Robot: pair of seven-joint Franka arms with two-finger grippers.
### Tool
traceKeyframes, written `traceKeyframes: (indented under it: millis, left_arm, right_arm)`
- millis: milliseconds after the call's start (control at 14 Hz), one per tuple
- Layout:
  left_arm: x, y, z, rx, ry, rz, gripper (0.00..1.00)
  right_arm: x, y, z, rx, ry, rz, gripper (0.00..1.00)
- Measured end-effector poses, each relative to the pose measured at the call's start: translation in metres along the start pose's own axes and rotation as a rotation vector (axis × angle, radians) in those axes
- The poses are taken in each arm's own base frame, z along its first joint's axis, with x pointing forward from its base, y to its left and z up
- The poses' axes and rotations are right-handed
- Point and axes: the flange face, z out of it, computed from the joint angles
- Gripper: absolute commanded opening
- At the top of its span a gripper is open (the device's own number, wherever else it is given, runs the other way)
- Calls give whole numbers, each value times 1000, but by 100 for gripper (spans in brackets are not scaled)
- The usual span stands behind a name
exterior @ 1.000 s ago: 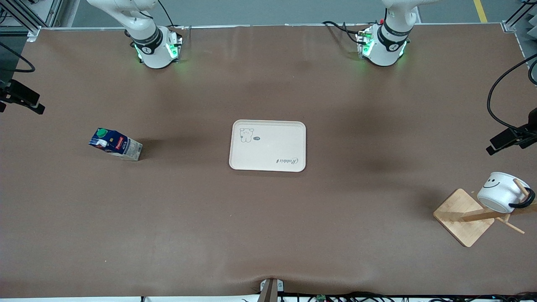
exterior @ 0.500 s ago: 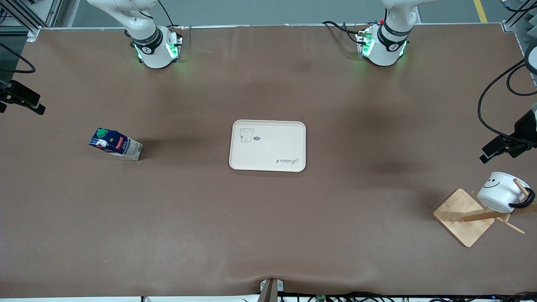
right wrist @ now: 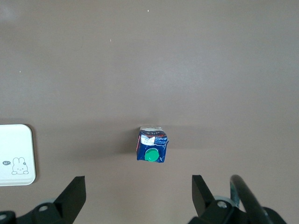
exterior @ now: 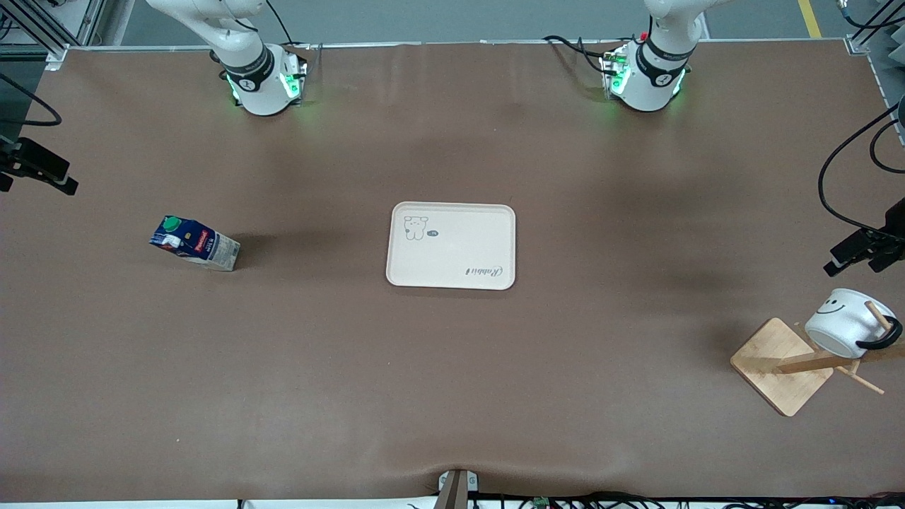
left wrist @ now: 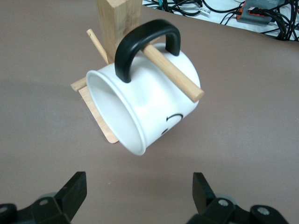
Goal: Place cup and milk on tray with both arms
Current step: 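Reach the left gripper toward the white mug on the wooden stand, then grasp the white mug with the left gripper and lift it off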
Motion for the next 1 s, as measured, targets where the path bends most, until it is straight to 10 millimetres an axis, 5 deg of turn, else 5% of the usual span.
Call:
traceKeyframes:
  millis: [500,1000]
  left_arm:
    - [22,-10,37,-102,56,43,99]
    - [42,-4,44,-121,99,139,30]
  right_arm:
    - [1,0,1,0,-2,1,100]
    - [1,1,1,0,-2,2,100]
